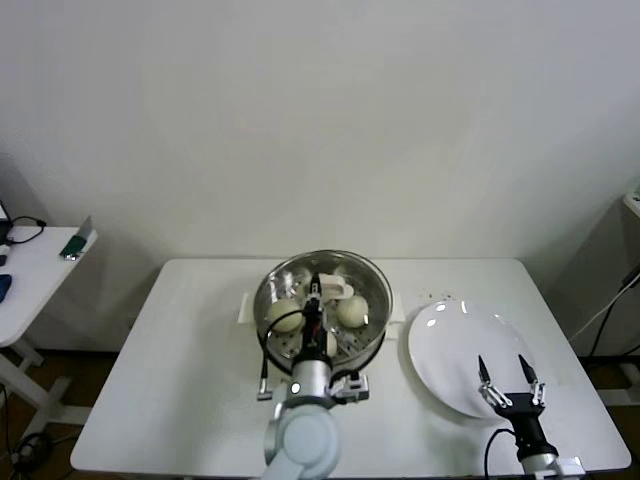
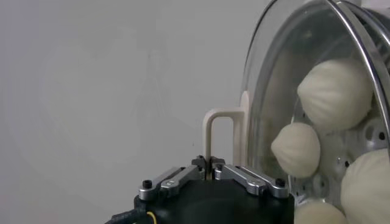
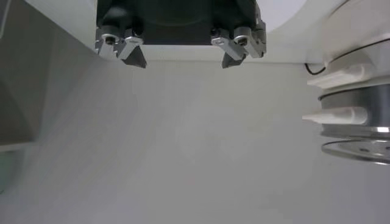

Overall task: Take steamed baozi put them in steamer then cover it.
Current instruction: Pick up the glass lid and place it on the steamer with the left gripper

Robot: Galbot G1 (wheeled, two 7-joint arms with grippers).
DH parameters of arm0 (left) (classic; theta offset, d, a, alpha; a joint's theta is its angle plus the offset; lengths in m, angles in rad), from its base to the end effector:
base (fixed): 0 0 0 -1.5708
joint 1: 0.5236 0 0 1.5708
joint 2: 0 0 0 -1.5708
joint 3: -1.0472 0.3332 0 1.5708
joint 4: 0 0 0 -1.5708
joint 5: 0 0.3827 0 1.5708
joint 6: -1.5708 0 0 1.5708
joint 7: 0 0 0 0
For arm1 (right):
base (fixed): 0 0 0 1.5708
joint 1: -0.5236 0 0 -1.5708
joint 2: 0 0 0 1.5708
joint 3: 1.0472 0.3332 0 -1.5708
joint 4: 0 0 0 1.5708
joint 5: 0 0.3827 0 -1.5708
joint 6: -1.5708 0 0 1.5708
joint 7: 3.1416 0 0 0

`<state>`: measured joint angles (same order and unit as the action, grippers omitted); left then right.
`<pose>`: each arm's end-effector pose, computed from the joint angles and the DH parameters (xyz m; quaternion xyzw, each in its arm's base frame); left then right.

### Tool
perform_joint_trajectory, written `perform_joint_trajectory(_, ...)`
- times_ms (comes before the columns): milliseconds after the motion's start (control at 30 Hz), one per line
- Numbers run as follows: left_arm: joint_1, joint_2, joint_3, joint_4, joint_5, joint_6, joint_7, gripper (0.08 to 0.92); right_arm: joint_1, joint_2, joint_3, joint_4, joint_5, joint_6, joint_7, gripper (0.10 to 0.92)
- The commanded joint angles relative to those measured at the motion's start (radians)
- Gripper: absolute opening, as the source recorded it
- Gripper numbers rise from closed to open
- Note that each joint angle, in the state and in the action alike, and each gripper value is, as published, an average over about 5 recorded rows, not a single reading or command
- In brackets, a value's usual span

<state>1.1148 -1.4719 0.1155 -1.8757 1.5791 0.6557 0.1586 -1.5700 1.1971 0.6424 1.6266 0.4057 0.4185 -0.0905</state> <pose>0.2762 -0.1951 -0.2580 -0.0086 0.7344 0.6786 0.0073 0.1920 -0.1560 -0.4267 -0.0008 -1.0000 0.0072 0.0041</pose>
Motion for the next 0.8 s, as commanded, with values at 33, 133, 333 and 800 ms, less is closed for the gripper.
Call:
perform_joint_trajectory(33, -0.007, -0.007, -0.006, 0.044, 0.025, -0.005, -0.018, 0.133, 0.000, 0.002, 0.002, -0.001, 0.003, 0.006, 0.000, 0.823)
perform_joint_trajectory(133, -0.008, -0.006, -0.011, 0.050, 0.027, -0.005, -0.021, 0.133, -0.001, 0.005, 0.002, 0.000, 0.002, 0.008, 0.000, 0.823)
perform_joint_trajectory(333, -0.010, -0.005, -0.014, 0.058, 0.030, -0.009, -0.023, 0.133, -0.001, 0.012, 0.002, 0.004, -0.002, 0.010, -0.001, 0.823)
perform_joint_trajectory(800, -0.006, 0.010, -0.016, 0.051, 0.040, -0.013, -0.003, 0.133, -0.003, 0.016, 0.006, 0.006, -0.004, 0.017, -0.003, 0.823)
